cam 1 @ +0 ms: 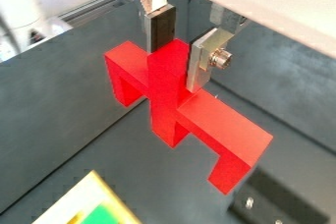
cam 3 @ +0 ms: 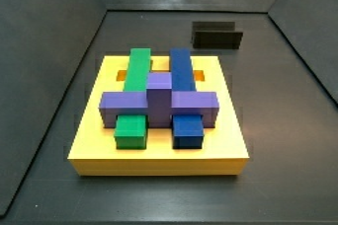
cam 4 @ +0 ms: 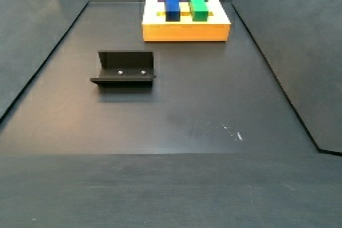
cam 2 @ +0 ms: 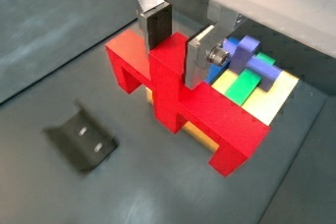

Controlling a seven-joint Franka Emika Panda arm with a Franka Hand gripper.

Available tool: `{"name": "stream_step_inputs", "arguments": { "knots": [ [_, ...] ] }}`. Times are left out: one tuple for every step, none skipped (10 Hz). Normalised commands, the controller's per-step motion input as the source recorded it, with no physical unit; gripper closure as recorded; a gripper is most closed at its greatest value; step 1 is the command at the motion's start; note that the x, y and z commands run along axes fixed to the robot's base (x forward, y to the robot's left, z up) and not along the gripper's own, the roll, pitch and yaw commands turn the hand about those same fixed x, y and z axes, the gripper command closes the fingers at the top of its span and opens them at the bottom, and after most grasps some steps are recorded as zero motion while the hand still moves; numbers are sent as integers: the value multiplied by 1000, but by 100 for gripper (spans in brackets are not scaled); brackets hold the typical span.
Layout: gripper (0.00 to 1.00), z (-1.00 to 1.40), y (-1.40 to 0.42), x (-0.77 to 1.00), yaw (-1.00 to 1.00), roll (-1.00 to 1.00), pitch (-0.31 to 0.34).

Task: Pick up the red object. Move up. Move to above the board. Insert the red object.
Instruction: Move to above the board, then insert the red object.

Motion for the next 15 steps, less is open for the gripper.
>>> {"name": "stream_step_inputs", "arguments": {
  "knots": [
    [100,160,-1400,189,-1,-9,92],
    [100,163,-1400,201,-4,-19,110],
    [100,173,-1400,245,0,7,149],
    [100,179,-1400,270,7,6,162],
    [100,112,-798,201,12,27,173],
    [100,61,-372,147,9,43,171],
    [100,-1000,23,0,0,170,-33],
    [100,-1000,126,0,0,99,-26],
    [100,-1000,217,0,0,64,-43],
    [100,-1000,271,0,0,46,-47],
    [100,-1000,369,0,0,116,0],
    [100,-1000,449,0,-34,180,-3],
    [100,-1000,189,-114,0,163,-43],
    [100,-943,-109,-29,0,166,-101],
    [100,-874,-149,0,0,173,-103]
  ]
}}
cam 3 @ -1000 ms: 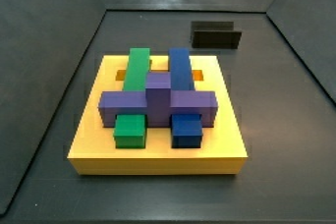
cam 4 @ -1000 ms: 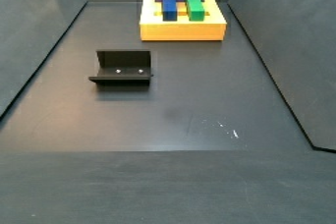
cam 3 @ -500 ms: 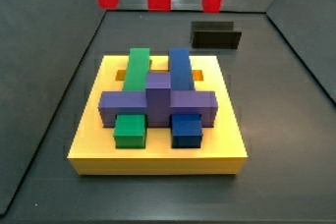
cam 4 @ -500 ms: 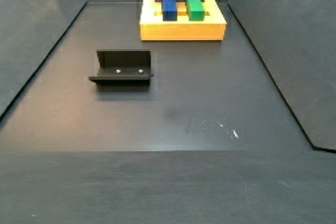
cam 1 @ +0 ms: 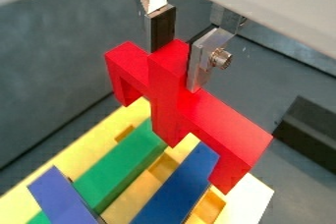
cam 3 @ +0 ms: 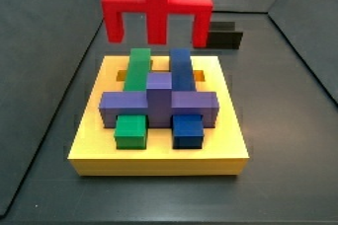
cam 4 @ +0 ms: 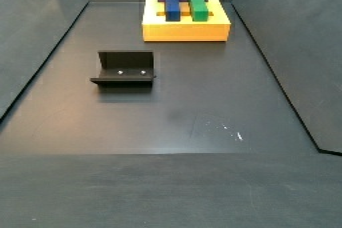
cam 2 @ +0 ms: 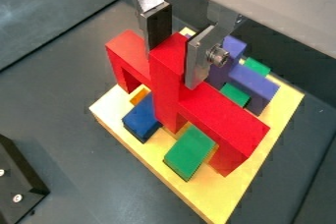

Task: Pick up the red object. Move up. Move to above the board. Insert the red object.
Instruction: Insert the red object.

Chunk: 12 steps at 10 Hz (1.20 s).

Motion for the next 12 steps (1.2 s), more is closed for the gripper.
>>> {"name": "stream_step_inputs", "arguments": {
  "knots": [
    [100,-766,0,0,0,109,-106],
    [100,-554,0,6,0,104,-73],
    [100,-394,-46,123,0,30,-59],
    [100,-329,-114,0,6,23,-87],
    [100,-223,-186,0,0,0,-99],
    [100,-189,-114,51,37,0,-71],
    [100,-129,-49,-54,0,0,-74],
    [100,-131,-34,-103,11,0,-76],
    [100,-177,0,60,43,0,-49],
    [100,-123,14,311,109,0,0],
    [100,-11,89,191,89,-9,0],
    [100,0,77,0,69,-9,0]
  ]
}}
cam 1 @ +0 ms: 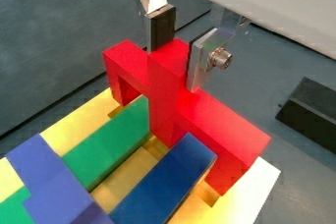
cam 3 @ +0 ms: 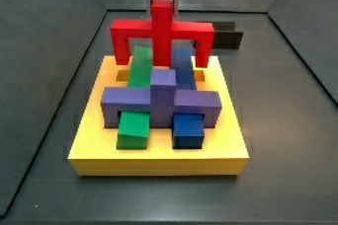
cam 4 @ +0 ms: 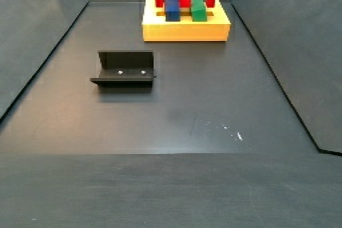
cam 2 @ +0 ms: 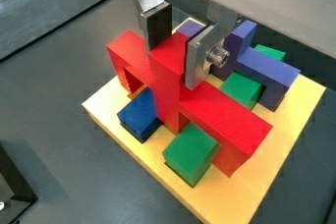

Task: Pick up the red object. Move up. Move to above the board. Insert the red object.
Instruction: Insert the red object.

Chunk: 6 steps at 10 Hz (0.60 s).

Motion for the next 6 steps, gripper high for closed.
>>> {"name": "stream_step_inputs", "arguments": {
  "knots": [
    [100,-51,29,-31,63,0,-11],
    [100,-100,0,-214,0,37,0],
    [100,-120,0,-160,0,41,0],
    [100,-231,-103,0,20,39,-13],
    [100,-240,-137,49,91,26,-10],
    [100,-194,-163,180,131,14,0]
  ]
}}
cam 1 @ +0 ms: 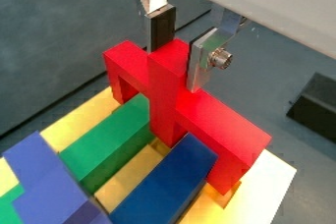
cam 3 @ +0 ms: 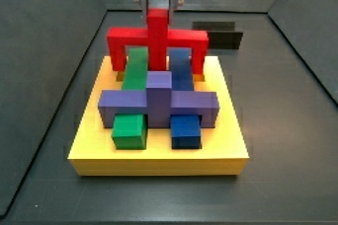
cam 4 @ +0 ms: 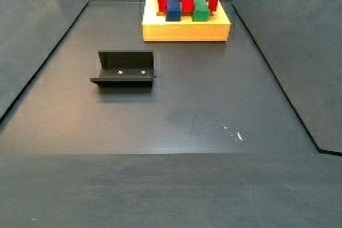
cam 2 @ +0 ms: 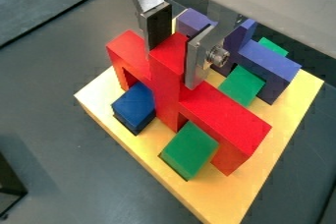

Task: Pick up the red object. Move up. Move to above the board. Insert the red object.
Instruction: Insert the red object.

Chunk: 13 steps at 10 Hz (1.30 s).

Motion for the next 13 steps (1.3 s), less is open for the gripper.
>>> {"name": "stream_step_inputs", "arguments": {
  "knots": [
    [100,-149,-126,243,123,19,0],
    [100,-237,-6,54,109,46,0],
    [100,-183,0,0,117,56,0],
    [100,-194,0,0,123,103,0],
    [100,-103,-43,0,149,106,0],
    [100,-117,-111,0,109,86,0],
    [100,-383,-120,0,54,89,-7],
    [100,-726,-66,66,0,84,-74],
    [100,-686,-37,169,-63,104,-33],
    [100,-386,-20,291,-123,130,24],
    [100,-209,0,243,-217,151,109],
    [100,-126,0,120,-271,127,116],
    [100,-43,0,77,-269,124,147]
  ]
}}
